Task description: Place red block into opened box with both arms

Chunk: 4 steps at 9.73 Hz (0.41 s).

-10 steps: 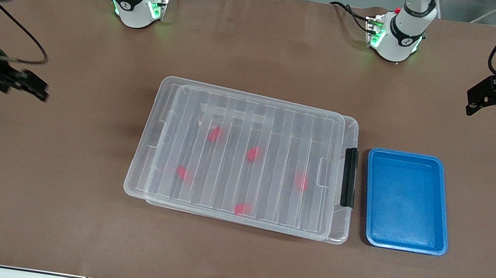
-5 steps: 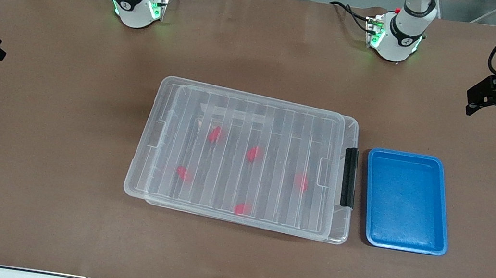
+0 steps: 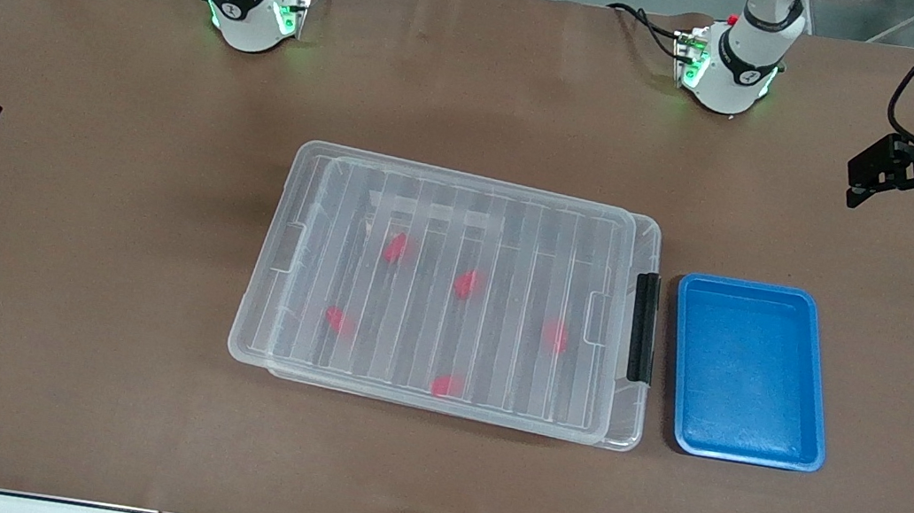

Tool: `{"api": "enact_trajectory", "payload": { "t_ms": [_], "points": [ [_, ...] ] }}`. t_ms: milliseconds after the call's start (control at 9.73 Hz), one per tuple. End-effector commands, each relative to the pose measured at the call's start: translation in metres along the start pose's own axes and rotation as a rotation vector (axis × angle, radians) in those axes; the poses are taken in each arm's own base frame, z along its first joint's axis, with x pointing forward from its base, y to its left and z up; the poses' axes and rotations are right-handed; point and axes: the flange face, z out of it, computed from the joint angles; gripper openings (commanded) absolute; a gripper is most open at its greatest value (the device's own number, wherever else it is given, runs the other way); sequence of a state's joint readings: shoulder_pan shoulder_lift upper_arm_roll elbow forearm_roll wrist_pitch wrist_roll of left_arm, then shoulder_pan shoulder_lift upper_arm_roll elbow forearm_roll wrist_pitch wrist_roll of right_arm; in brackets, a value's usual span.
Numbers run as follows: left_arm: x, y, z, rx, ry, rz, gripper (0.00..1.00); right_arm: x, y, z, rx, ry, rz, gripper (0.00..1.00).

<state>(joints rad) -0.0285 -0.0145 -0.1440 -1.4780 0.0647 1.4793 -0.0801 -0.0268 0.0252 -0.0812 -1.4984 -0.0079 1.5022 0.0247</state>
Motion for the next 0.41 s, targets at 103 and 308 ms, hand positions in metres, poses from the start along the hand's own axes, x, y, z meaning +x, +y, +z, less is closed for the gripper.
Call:
{"api": "enact_trajectory", "payload": {
  "t_ms": [103,308],
  "points": [
    [0.0014,0.0004,0.0164,-0.013,-0.048,0.015,1.00,-0.0018,0.0028,-0.0002,0.006,0.001,-0.009,1.00],
    [0.0004,-0.0047,0.0170,-0.013,-0.059,0.008,1.00,-0.0020,0.0034,0.0006,0.007,-0.002,-0.007,1.00]
  ]
}}
